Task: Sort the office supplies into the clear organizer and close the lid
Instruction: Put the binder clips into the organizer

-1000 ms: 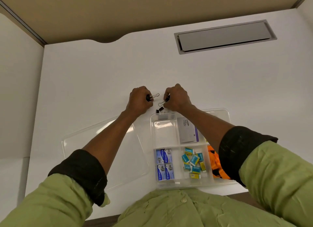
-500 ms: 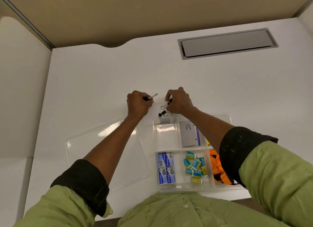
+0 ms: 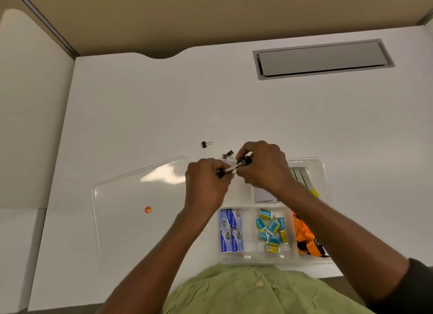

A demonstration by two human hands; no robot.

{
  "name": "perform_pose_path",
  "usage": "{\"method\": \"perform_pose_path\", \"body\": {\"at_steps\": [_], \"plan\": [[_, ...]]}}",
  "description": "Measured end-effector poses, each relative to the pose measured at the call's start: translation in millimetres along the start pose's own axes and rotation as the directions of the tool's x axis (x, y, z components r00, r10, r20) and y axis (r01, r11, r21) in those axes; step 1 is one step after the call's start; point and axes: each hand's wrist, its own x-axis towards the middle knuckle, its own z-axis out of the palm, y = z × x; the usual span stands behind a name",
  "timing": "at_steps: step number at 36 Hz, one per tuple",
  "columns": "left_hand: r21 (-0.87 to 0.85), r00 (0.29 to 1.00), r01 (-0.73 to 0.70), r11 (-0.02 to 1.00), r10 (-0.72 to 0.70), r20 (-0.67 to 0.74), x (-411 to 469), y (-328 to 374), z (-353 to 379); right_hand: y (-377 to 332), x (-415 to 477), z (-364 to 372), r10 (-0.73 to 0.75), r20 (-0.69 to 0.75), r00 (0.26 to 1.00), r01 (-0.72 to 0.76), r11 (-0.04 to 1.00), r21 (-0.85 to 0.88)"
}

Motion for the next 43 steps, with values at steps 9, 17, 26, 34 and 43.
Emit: {"method": "perform_pose_path", "body": {"at_steps": [9, 17, 26, 34, 43], "plan": [[0.256, 0.991, -0.001, 0.967, -0.034, 0.132, -17.2, -4.7, 28.0, 12.4, -20.7, 38.9, 0.016, 0.063, 0.998, -0.008, 0.993, -0.115], [0.257, 0.987, 0.039, 0.966, -0.077, 0.141, 5.1, -12.0, 10.7, 8.4, -19.9, 13.5, -0.015, 0.037, 0.999, 0.021, 0.987, -0.159], [0.381, 0.999, 0.052, 0.923, -0.050, -0.013, 83.1, -30.7, -13.7, 12.6, 60.4, 8.5, 0.035, -0.113, 0.993, -0.051, 0.989, -0.142], [0.510, 0.970, -0.141, 0.849, 0.015, 0.243, 124.4, -53.0, 4.2, 2.8, 104.3, 34.0, 0.181, 0.248, 0.952, -0.063, 0.905, -0.420], [0.529, 0.962, -0.194, 0.826, 0.054, 0.268, 127.8, -64.0, 19.2, 1.2, 123.7, 60.3, 0.131, 0.236, 0.963, -0.008, 0.888, -0.459]]}}
